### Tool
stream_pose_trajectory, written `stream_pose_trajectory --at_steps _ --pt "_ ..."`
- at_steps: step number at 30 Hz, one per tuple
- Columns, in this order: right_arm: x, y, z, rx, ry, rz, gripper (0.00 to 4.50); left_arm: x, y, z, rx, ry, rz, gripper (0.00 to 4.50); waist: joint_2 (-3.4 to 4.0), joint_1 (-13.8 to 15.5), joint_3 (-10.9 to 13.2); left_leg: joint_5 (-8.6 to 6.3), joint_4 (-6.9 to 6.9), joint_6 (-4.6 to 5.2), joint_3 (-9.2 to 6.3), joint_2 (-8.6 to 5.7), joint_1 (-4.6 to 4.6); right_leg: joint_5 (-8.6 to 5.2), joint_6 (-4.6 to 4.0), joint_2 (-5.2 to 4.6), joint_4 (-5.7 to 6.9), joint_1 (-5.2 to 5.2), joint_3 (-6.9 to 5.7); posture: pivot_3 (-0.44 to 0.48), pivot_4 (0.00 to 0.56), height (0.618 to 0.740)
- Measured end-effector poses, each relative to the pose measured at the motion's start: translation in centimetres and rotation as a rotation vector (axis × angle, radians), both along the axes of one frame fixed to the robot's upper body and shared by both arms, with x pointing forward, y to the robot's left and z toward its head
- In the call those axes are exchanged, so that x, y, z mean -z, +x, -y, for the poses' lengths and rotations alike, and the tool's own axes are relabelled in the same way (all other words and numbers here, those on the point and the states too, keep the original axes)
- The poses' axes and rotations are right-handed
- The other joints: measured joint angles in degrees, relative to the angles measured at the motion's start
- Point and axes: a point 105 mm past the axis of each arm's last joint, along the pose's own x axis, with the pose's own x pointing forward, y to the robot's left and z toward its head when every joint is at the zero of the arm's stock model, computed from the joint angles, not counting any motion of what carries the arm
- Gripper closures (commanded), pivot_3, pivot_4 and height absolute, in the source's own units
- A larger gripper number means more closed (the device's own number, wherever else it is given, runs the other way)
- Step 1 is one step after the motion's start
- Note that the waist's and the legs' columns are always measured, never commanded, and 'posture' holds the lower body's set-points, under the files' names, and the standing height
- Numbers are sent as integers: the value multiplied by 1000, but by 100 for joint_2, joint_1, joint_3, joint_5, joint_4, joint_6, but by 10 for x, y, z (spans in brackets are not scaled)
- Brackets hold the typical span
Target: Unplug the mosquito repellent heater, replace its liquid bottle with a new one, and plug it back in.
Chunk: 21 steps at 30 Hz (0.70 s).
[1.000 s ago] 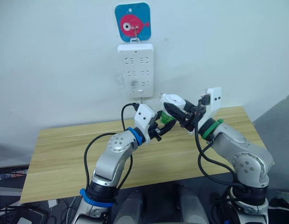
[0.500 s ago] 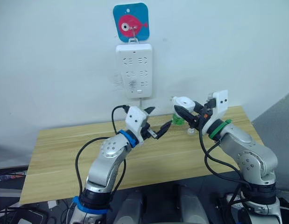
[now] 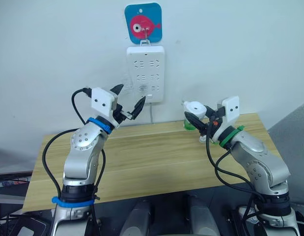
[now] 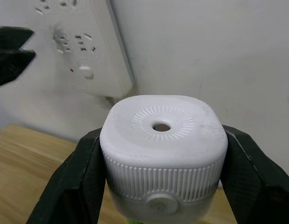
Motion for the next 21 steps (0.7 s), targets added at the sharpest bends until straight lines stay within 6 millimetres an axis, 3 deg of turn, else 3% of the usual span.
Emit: stream_pose_trajectory --at_steps 7,13,20,21 --pt "-10 -5 -8 -71 -26 23 1567 -1 20 3 94 51 -21 0 0 0 0 0 -4 0 -5 -1 -2 0 0 -1 -9 0 -6 52 211 740" --pt "-19 -10 -6 -80 -13 34 1567 3 23 16 225 90 -48 0 0 -6 0 0 -3 0 -6 -1 -3 0 0 -1 -12 0 -6 30 205 740" --pt "-30 -14 -9 -89 -5 60 1567 -6 28 23 316 97 -47 0 0 -24 0 0 -3 0 -5 -1 -5 1 1 -2 -13 0 -6 9 198 740" --pt "-30 -14 -9 -86 -5 57 1567 -6 27 24 329 89 -52 183 0 -26 0 0 -3 0 -6 -1 -5 1 0 -2 -13 0 -6 9 198 740"
